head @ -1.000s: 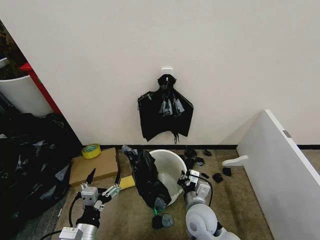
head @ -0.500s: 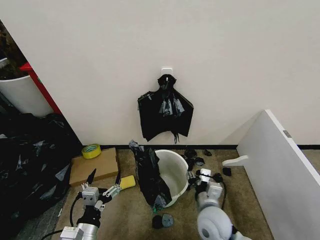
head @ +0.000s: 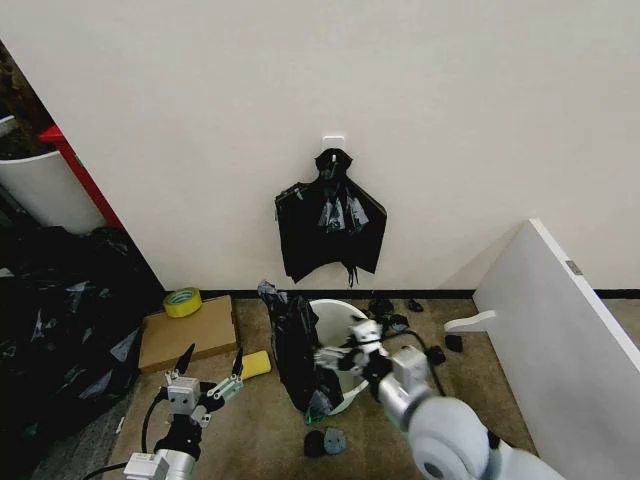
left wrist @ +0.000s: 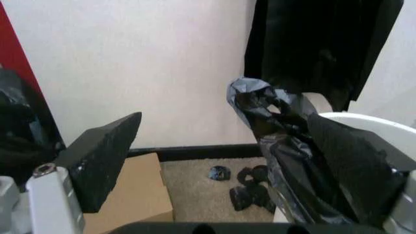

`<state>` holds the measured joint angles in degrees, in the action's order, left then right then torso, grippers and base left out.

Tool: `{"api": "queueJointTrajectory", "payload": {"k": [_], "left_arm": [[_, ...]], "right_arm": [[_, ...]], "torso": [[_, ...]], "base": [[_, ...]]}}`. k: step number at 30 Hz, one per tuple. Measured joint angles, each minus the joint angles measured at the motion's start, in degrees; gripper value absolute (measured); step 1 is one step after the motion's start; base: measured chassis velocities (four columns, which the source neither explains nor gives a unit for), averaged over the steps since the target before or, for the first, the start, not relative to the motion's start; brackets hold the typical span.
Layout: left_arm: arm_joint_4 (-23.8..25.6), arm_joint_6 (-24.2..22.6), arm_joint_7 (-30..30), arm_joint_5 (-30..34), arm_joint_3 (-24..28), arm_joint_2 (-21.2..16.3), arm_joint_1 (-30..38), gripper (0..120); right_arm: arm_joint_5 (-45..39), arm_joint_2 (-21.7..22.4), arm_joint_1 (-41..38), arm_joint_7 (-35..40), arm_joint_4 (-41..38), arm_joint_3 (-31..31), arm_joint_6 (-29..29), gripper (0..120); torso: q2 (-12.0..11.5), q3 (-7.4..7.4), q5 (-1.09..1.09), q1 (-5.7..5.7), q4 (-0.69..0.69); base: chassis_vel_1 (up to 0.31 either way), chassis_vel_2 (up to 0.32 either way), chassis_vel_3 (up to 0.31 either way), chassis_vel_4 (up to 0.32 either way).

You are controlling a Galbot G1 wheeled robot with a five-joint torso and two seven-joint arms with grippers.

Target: Place the garbage bag over the trash bin.

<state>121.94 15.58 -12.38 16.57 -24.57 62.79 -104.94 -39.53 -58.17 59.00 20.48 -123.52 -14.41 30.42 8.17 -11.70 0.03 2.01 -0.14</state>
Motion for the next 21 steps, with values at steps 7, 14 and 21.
{"api": "queueJointTrajectory", "payload": {"k": [7,14,21], "left_arm": [[-1.10,-0.30,0.00,-0.32,0.46,0.05,0.87,100],[-2.35,-1.37,-0.60,-1.48,0.86,-0.86,2.52,100],[-3.04,-3.84,-1.63,-2.60,1.70,-1.79,4.06,100]], "right_arm": [[3.21,-4.67,-4.25,2.30,6.64,-4.77,1.19,90],[8.79,-5.17,-6.26,2.40,10.30,-6.96,1.46,64],[7.84,-5.28,-7.22,4.35,11.48,-7.65,2.61,40]], "torso": [[0.00,0.00,-0.01,0.00,-0.01],[0.00,0.00,0.00,0.00,-0.02],[0.00,0.00,0.00,0.00,-0.01]], "base": [[0.000,0.000,0.000,0.000],[0.000,0.000,0.000,0.000],[0.000,0.000,0.000,0.000]]}}
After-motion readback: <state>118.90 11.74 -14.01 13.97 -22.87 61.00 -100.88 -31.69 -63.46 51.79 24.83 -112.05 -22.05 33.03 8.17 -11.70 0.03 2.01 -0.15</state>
